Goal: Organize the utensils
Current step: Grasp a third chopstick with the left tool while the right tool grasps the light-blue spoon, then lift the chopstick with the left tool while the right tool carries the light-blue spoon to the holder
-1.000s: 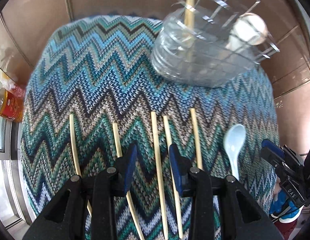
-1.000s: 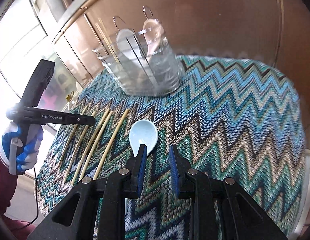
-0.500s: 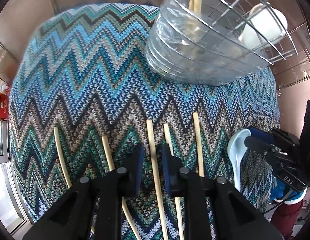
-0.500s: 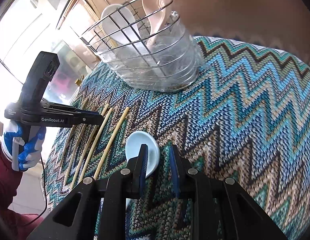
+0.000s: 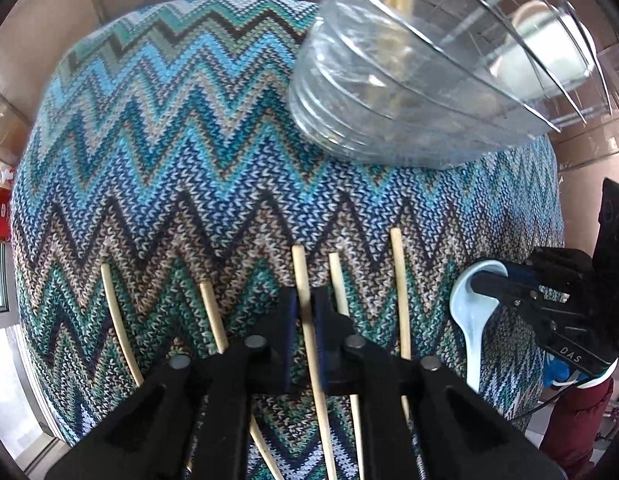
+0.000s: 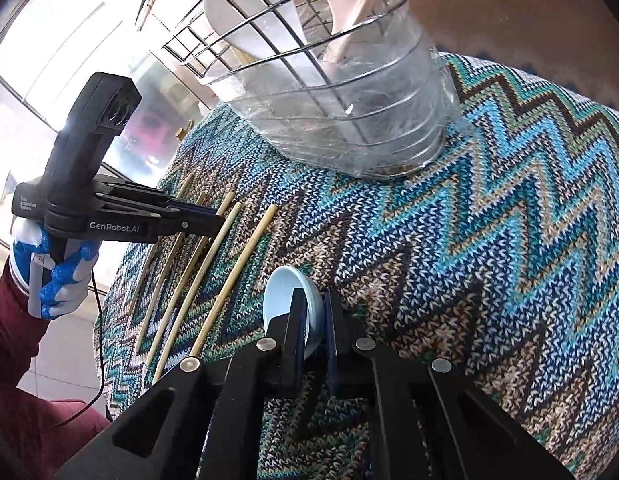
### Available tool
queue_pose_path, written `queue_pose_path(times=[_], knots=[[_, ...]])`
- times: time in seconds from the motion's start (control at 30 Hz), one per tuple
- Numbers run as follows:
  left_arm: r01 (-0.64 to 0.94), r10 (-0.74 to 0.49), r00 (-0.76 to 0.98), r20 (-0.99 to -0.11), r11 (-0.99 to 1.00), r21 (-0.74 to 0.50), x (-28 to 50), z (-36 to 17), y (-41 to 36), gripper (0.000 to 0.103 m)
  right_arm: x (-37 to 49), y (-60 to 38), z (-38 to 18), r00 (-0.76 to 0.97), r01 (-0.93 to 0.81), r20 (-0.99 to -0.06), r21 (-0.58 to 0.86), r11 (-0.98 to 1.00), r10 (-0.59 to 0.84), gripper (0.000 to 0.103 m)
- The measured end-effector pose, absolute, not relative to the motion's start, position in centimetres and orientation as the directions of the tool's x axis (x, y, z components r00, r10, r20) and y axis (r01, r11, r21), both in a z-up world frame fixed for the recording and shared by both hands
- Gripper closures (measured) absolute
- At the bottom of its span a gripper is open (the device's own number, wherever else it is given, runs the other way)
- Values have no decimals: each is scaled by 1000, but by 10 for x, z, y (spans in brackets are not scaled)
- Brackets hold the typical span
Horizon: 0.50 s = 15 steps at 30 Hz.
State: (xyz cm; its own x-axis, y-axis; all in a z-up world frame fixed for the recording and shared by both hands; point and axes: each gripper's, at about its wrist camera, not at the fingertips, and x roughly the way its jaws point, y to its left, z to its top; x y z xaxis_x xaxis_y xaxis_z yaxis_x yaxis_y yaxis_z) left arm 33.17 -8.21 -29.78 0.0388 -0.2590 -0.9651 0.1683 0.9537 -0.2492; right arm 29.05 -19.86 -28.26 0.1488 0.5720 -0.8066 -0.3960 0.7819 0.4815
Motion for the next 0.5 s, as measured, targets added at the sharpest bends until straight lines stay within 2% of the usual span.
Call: queue_pose_path(times=[0.23,0.5], knots=[[134,-314,82,-946,944,-302,327,-290,-69,98,275,-205,-261,226,-411,-806,430,804,547,95],[154,-342,173,-924,936,-317,297,-252,-55,98,230,-212,-212,383,-410,-777,341,846,499,95]])
